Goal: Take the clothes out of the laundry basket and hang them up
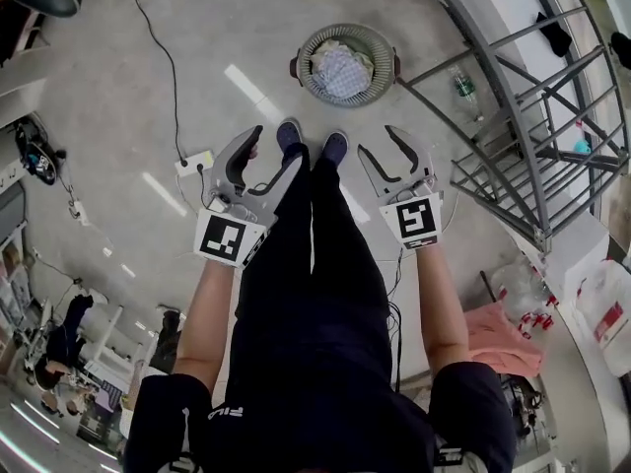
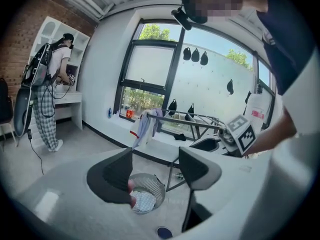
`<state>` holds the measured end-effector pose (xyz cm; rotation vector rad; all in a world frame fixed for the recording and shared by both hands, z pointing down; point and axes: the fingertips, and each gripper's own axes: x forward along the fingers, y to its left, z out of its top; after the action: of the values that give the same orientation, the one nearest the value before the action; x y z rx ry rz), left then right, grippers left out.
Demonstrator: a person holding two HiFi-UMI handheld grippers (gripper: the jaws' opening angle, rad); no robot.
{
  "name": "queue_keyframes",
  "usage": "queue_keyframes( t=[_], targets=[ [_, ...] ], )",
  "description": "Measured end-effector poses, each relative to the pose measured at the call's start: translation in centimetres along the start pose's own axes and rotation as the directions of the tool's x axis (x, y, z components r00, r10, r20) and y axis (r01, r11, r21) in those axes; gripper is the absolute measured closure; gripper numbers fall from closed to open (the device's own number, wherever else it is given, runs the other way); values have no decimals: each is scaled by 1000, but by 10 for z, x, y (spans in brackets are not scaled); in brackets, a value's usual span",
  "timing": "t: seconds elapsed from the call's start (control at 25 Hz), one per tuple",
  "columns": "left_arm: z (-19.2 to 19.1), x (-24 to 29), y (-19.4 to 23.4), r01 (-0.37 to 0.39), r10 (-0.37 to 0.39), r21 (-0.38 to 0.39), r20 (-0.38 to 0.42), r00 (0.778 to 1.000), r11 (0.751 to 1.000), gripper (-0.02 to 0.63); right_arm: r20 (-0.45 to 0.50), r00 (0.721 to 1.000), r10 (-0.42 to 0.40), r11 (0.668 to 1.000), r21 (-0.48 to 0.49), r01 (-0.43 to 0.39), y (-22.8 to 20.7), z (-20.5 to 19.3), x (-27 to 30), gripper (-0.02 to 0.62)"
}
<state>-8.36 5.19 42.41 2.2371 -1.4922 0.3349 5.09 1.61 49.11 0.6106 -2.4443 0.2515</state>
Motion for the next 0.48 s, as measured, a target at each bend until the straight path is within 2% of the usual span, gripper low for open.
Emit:
queue_keyframes(
  t=[0.24, 0.48],
  targets=[
    [-77, 55, 37, 38, -41, -49, -75, 996, 998, 328, -108, 993, 41, 989, -137, -56, -9, -68, 92, 373],
    [-155, 93, 74, 37, -39, -23, -92, 995, 999, 328, -163, 983, 87, 989, -106, -105, -16, -159, 189, 380]
  ],
)
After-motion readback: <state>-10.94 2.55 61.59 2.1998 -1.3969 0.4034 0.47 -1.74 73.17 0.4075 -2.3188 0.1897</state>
